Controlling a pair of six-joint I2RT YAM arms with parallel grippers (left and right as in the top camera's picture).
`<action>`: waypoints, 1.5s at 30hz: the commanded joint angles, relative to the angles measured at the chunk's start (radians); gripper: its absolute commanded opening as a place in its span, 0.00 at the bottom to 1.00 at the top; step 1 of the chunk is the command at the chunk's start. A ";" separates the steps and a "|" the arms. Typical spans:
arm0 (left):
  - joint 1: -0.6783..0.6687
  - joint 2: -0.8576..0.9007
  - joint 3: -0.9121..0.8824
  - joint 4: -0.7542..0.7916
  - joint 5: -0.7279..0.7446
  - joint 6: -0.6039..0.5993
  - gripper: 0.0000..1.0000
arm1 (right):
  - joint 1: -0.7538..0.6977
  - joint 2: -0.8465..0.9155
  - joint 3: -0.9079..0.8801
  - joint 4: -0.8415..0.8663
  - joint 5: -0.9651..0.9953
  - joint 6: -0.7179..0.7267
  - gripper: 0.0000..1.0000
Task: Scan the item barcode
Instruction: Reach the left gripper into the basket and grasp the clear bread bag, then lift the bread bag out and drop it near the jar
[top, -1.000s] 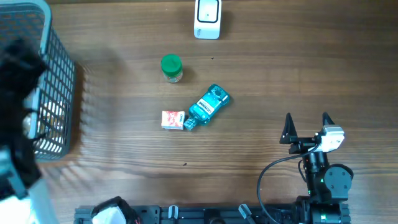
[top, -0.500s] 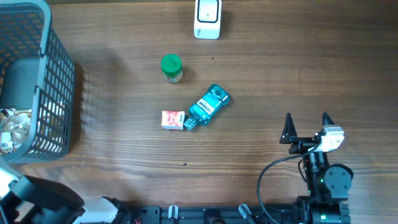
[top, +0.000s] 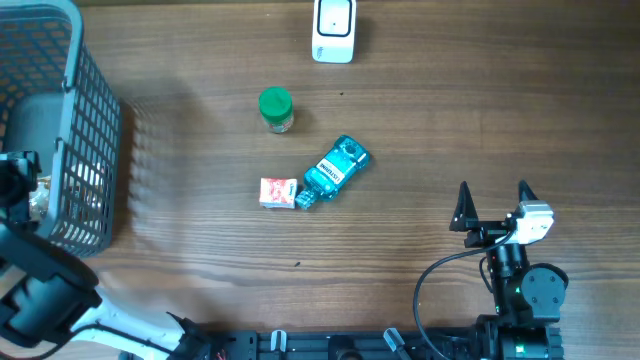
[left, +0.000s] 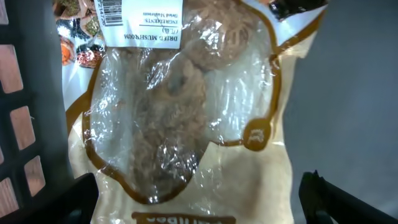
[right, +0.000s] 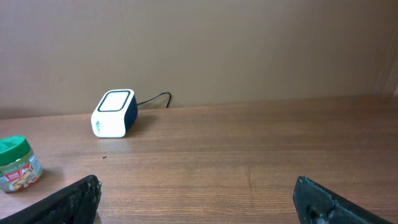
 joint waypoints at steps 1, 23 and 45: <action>-0.034 0.045 0.001 -0.002 -0.085 -0.064 1.00 | -0.003 -0.001 0.000 0.003 0.010 -0.006 1.00; -0.066 0.145 -0.035 -0.012 -0.171 -0.091 0.83 | -0.003 -0.001 0.000 0.003 0.010 -0.006 1.00; -0.066 0.098 0.059 -0.148 -0.170 -0.093 0.10 | -0.003 -0.001 0.000 0.003 0.010 -0.006 1.00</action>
